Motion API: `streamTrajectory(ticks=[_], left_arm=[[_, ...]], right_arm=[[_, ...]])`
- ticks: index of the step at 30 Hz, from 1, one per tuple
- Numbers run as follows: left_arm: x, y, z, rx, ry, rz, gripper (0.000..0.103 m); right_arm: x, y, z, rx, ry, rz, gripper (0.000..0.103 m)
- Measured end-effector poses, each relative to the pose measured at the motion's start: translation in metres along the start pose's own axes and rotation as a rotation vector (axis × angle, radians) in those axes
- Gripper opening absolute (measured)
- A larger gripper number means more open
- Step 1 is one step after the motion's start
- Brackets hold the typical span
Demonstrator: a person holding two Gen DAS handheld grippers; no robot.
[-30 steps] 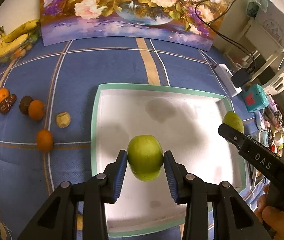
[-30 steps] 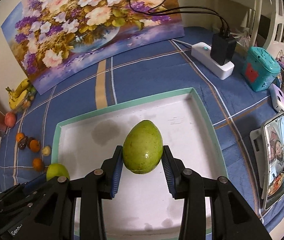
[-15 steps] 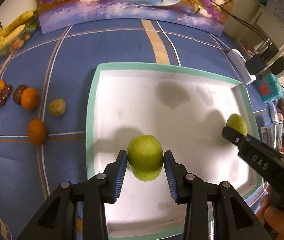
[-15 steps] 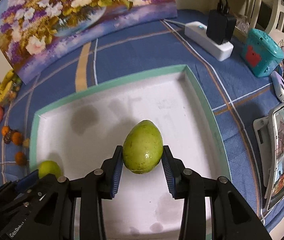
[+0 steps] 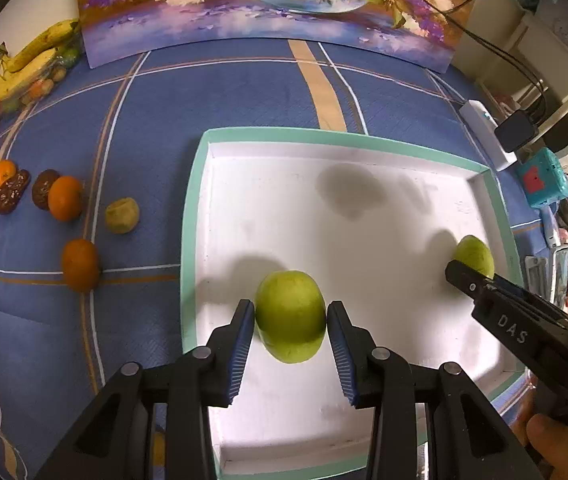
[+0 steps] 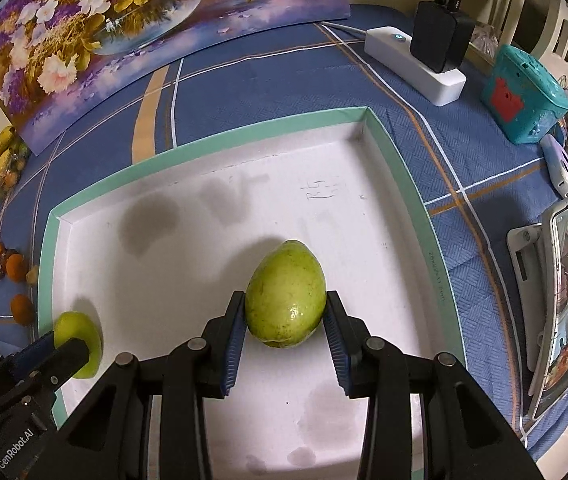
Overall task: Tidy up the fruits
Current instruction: 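Carry the guava in the right gripper over the white tray and lower it, then open the right gripper to release the guava in the tray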
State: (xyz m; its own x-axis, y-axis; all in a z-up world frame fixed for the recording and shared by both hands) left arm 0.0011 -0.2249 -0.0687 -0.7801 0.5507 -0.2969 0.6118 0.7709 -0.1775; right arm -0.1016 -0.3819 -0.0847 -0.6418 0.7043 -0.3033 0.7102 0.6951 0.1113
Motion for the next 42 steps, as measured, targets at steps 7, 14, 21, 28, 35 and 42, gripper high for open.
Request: streamTrajectory(ticks=[7, 14, 21, 28, 35, 42], left_arm=[[-0.003, 0.003, -0.015, 0.007, -0.04, -0.002, 0.053], [-0.009, 0.015, -0.037, 0.004, -0.101, -0.036, 0.053], [-0.012, 0.036, -0.048, -0.015, -0.129, -0.095, 0.053], [-0.01, 0.049, -0.049, -0.006, -0.141, -0.144, 0.072], [-0.007, 0.064, -0.042, -0.084, -0.131, -0.186, 0.103], [-0.003, 0.08, -0.037, -0.16, -0.129, -0.224, 0.103]], right_arm=[[-0.002, 0.0, -0.004, 0.033, -0.013, -0.017, 0.041], [-0.006, 0.004, -0.029, 0.035, -0.078, -0.033, 0.041], [-0.006, 0.008, -0.051, 0.031, -0.131, -0.052, 0.041], [-0.006, 0.012, -0.061, 0.026, -0.155, -0.063, 0.041], [-0.004, 0.013, -0.053, 0.027, -0.133, -0.076, 0.08], [-0.003, 0.015, -0.049, 0.029, -0.136, -0.092, 0.091]])
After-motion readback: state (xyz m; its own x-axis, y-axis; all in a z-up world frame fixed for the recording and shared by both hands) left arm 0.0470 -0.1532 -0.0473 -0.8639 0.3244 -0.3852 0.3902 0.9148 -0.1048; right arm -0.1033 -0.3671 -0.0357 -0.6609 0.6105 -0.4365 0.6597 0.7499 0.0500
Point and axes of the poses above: each gripper's, at about its wrist camera, not at the fingertips, and z roughly the way its jaws point, y to its left, x to its underside, the point moved 2 cm from there along z, roughly the way its jaws point
